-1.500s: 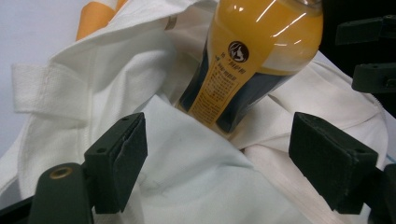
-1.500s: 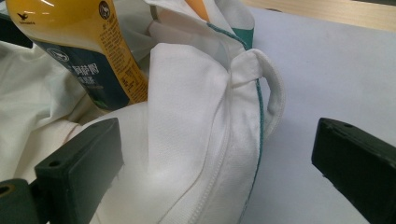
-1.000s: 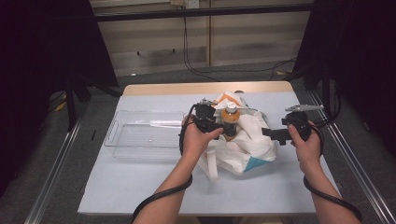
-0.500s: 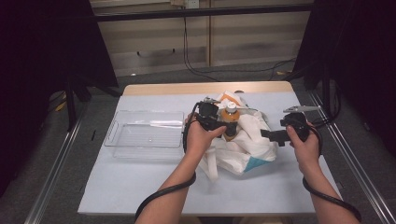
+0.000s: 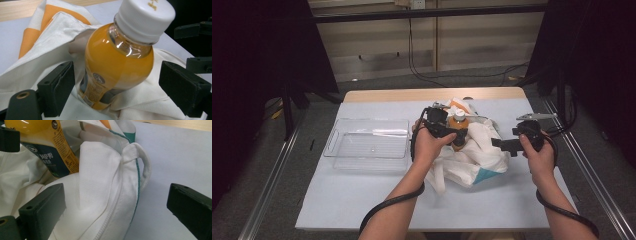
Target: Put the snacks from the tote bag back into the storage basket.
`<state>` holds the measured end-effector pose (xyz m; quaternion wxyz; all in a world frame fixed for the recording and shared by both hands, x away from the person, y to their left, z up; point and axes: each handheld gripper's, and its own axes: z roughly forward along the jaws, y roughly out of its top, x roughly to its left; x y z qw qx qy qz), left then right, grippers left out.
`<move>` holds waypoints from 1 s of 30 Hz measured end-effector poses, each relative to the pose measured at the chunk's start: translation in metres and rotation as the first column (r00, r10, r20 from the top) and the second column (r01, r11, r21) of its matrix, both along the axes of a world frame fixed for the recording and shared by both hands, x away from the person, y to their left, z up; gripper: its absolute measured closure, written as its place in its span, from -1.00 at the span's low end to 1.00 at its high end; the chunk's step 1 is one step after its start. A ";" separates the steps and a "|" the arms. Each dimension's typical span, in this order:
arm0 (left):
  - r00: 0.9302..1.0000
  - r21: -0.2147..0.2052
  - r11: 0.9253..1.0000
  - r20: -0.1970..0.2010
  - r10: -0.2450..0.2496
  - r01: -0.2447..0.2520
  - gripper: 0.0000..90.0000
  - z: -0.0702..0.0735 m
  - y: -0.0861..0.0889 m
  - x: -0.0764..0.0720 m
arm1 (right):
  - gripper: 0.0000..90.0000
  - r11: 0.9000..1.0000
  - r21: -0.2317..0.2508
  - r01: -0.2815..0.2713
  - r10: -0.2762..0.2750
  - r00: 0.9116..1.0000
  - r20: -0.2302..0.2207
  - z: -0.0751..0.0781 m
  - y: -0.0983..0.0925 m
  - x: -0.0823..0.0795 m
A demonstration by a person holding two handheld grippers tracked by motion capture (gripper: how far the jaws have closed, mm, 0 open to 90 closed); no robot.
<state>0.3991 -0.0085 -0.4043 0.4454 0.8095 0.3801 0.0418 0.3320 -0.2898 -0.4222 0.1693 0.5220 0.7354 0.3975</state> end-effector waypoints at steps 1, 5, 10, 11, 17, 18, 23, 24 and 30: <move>1.000 -0.001 1.000 -0.002 0.002 -0.002 -0.70 0.000 -0.001 0.001 | -0.96 1.000 0.001 0.000 0.000 1.000 0.000 0.000 0.000 0.000; 1.000 0.007 1.000 0.000 -0.004 0.004 -0.70 0.000 -0.004 0.003 | -0.97 1.000 0.007 -0.006 0.006 1.000 0.002 0.000 0.001 0.000; 1.000 0.019 1.000 0.000 -0.009 0.009 -0.69 -0.002 -0.008 0.005 | -0.96 1.000 0.005 -0.007 0.007 1.000 -0.001 -0.001 0.001 0.001; 1.000 0.018 1.000 -0.004 -0.003 0.003 -0.68 -0.003 -0.009 0.006 | -0.96 1.000 0.005 -0.010 0.010 1.000 -0.002 -0.001 0.000 0.001; 1.000 0.026 1.000 0.012 -0.004 0.004 -0.64 -0.003 -0.010 0.010 | -0.96 1.000 0.007 -0.009 0.009 1.000 -0.008 -0.002 0.001 0.001; 1.000 0.022 1.000 0.012 -0.002 0.002 -0.62 -0.002 -0.011 0.009 | -0.96 1.000 0.007 -0.010 0.010 1.000 -0.008 -0.003 0.001 0.001; 0.999 0.022 1.000 0.025 -0.022 0.021 -0.42 -0.001 -0.015 0.010 | -0.96 1.000 0.013 -0.009 0.009 1.000 -0.007 -0.002 0.001 0.001; 0.999 0.032 0.999 0.030 -0.026 0.025 -0.39 0.000 -0.015 0.010 | -0.96 1.000 0.012 -0.010 0.011 1.000 -0.006 -0.002 0.001 0.001; 0.999 0.085 0.996 0.028 -0.033 0.031 -0.34 0.005 -0.015 0.009 | -0.96 1.000 0.015 -0.011 0.011 1.000 -0.007 -0.002 0.002 0.001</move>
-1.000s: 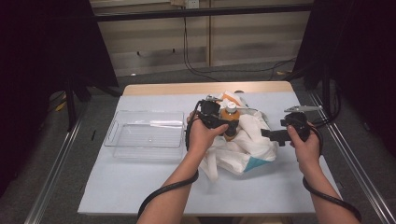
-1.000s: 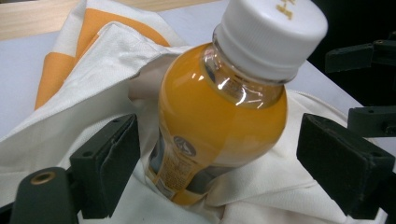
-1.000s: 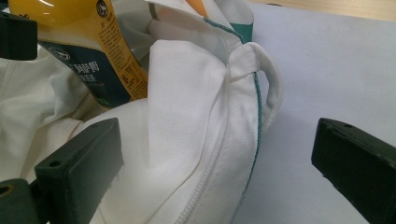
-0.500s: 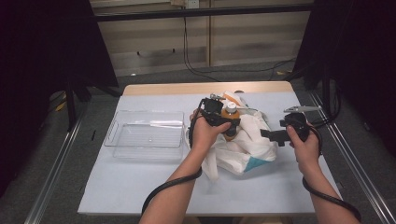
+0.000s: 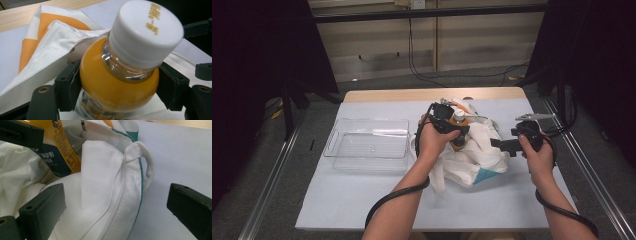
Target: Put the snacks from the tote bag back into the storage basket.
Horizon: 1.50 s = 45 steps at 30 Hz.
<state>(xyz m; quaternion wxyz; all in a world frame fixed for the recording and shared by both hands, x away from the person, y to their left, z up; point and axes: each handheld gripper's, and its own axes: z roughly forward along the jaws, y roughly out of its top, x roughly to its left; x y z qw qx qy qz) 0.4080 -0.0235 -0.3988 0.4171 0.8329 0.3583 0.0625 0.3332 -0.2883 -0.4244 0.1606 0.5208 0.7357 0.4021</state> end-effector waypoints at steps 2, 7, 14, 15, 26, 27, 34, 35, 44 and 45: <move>1.000 0.022 1.000 -0.002 0.008 -0.008 -0.33 0.003 -0.001 0.000 | -0.96 1.000 -0.001 -0.002 0.002 1.000 0.002 0.000 -0.001 0.000; 1.000 0.011 1.000 -0.017 0.009 -0.009 -0.33 0.005 0.002 0.000 | -0.97 1.000 0.008 0.000 0.000 1.000 0.007 0.001 -0.002 0.000; 0.999 -0.008 1.000 -0.039 -0.004 0.004 -0.33 0.022 0.004 0.002 | -0.96 1.000 0.011 0.000 0.000 1.000 0.006 0.001 -0.001 0.000; 0.999 -0.006 1.000 -0.038 -0.011 0.010 -0.33 0.025 0.005 0.002 | -0.96 1.000 0.013 0.000 0.000 1.000 0.005 0.002 0.000 0.000; 0.996 0.000 0.997 -0.055 -0.075 0.075 -0.33 0.056 0.012 0.000 | -0.96 1.000 0.014 -0.014 0.014 1.000 0.011 0.005 0.003 -0.001; 0.995 0.002 0.996 -0.058 -0.083 0.084 -0.33 0.058 0.013 0.000 | -0.96 1.000 0.013 -0.018 0.018 1.000 0.013 0.005 0.003 -0.001; 0.994 0.004 0.996 -0.064 -0.092 0.092 -0.33 0.071 0.021 -0.002 | -0.96 1.000 0.011 -0.020 0.020 1.000 0.009 0.004 0.004 -0.001; 0.993 0.009 0.995 -0.065 -0.097 0.097 -0.33 0.072 0.023 -0.001 | -0.96 1.000 0.011 -0.019 0.019 1.000 0.010 0.004 0.004 -0.001; 0.992 0.003 0.996 -0.093 -0.087 0.088 -0.33 0.081 0.039 0.000 | -0.96 1.000 0.009 -0.028 0.028 1.000 0.012 0.005 0.006 -0.001; 0.992 0.003 0.996 -0.093 -0.087 0.088 -0.33 0.081 0.042 0.001 | -0.96 1.000 0.009 -0.027 0.027 1.000 0.011 0.005 0.006 -0.001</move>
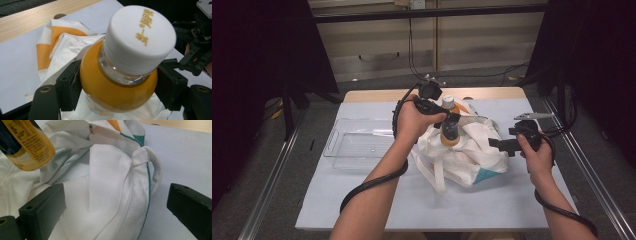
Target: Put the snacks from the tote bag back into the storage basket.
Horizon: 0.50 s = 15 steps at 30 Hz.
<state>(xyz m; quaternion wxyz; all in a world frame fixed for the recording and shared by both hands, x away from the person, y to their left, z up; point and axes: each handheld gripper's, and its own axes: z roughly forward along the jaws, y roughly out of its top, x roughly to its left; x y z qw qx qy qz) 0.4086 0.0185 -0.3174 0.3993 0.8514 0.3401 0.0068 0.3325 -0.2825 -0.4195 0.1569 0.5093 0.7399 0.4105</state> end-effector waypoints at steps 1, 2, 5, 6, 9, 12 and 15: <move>1.000 0.004 1.000 0.002 -0.002 0.002 -0.33 0.001 0.002 0.000 | -0.96 1.000 0.000 -0.002 0.002 1.000 0.001 0.000 0.000 0.000; 1.000 0.012 1.000 -0.001 -0.006 0.006 -0.33 0.002 0.004 0.001 | -0.96 1.000 -0.002 -0.003 0.003 1.000 0.001 0.000 0.000 0.000; 1.000 0.020 1.000 -0.005 -0.006 0.006 -0.33 0.004 0.008 0.001 | -0.96 1.000 -0.001 -0.004 0.004 1.000 0.001 0.001 0.001 0.000; 1.000 0.021 1.000 -0.007 -0.008 0.008 -0.33 0.004 0.009 0.001 | -0.96 1.000 -0.002 -0.004 0.004 1.000 0.001 0.001 0.001 0.000; 1.000 0.045 0.999 -0.015 -0.022 0.023 -0.33 0.008 0.012 0.002 | -0.96 1.000 -0.001 -0.008 0.008 1.000 -0.002 0.000 0.001 0.000; 1.000 0.056 0.998 -0.022 -0.019 0.020 -0.33 0.010 0.015 0.002 | -0.96 1.000 -0.003 -0.008 0.008 1.000 -0.002 0.000 0.001 0.000; 0.999 0.064 0.998 -0.027 -0.021 0.023 -0.33 0.011 0.017 0.003 | -0.96 1.000 -0.004 -0.006 0.006 1.000 0.001 0.000 0.001 0.000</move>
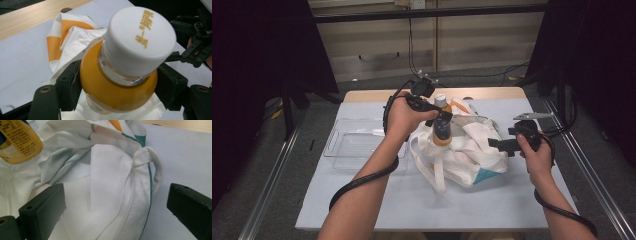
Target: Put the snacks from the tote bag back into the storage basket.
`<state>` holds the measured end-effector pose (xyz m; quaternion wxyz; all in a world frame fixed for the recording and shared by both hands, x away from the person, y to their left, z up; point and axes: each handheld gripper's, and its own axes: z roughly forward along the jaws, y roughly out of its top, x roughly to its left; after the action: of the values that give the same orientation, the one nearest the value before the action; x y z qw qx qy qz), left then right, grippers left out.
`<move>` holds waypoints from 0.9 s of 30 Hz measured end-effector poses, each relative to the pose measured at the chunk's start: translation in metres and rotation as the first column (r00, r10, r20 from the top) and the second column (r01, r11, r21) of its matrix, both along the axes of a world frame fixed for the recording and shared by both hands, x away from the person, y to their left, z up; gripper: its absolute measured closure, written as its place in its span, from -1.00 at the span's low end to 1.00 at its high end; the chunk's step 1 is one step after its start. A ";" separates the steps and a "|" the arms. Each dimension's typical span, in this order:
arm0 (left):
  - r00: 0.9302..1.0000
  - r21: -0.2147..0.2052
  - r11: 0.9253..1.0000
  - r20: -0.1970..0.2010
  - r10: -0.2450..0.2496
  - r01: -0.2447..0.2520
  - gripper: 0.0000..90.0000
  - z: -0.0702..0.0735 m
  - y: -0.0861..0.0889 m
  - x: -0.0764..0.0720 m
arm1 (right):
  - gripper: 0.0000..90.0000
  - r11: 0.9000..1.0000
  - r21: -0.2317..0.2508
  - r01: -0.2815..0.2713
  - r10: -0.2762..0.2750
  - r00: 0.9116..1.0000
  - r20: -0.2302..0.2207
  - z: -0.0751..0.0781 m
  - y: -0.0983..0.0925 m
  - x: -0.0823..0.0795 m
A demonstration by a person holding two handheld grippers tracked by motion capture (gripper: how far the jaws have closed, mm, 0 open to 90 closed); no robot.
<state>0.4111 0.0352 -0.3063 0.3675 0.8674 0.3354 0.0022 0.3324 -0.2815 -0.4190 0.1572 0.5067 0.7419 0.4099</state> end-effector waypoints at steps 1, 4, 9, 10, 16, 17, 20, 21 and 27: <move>1.000 0.000 1.000 -0.003 0.004 -0.004 -0.33 0.000 0.000 0.000 | -0.96 1.000 0.000 0.000 0.000 1.000 0.000 0.000 0.000 0.000; 1.000 0.026 1.000 -0.005 -0.005 0.005 -0.33 0.004 0.003 0.001 | -0.96 1.000 0.002 -0.001 0.001 1.000 0.000 0.000 0.000 0.000; 1.000 0.031 1.000 -0.008 0.000 0.000 -0.33 0.010 0.008 0.003 | -0.96 1.000 0.005 0.000 0.000 1.000 -0.002 0.001 0.000 0.000; 1.000 0.038 0.999 -0.006 -0.010 0.010 -0.33 0.011 0.009 0.003 | -0.96 1.000 0.004 -0.002 0.002 1.000 -0.001 0.001 0.000 0.000; 1.000 0.054 0.999 -0.015 -0.006 0.007 -0.33 0.015 0.012 0.004 | -0.96 1.000 0.001 -0.007 0.007 1.000 -0.001 0.001 0.002 0.000; 1.000 0.055 0.998 -0.016 -0.004 0.005 -0.33 0.016 0.013 0.005 | -0.96 1.000 -0.001 -0.009 0.009 1.000 -0.001 0.000 0.002 0.000; 1.000 0.054 0.999 -0.017 0.000 0.001 -0.33 0.017 0.015 0.005 | -0.96 1.000 -0.004 -0.014 0.014 1.000 -0.002 0.000 0.003 0.000; 1.000 0.055 0.998 -0.018 -0.001 0.002 -0.33 0.018 0.016 0.005 | -0.96 1.000 -0.002 -0.012 0.012 1.000 -0.003 0.001 0.003 0.000; 1.000 0.063 0.998 -0.014 0.008 -0.007 -0.33 0.022 0.021 0.006 | -0.96 1.000 0.002 -0.010 0.010 1.000 0.000 0.001 0.002 0.000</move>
<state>0.4167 0.0558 -0.2841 0.3376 0.8774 0.3409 0.0079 0.3328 -0.2795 -0.4177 0.1546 0.5031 0.7441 0.4114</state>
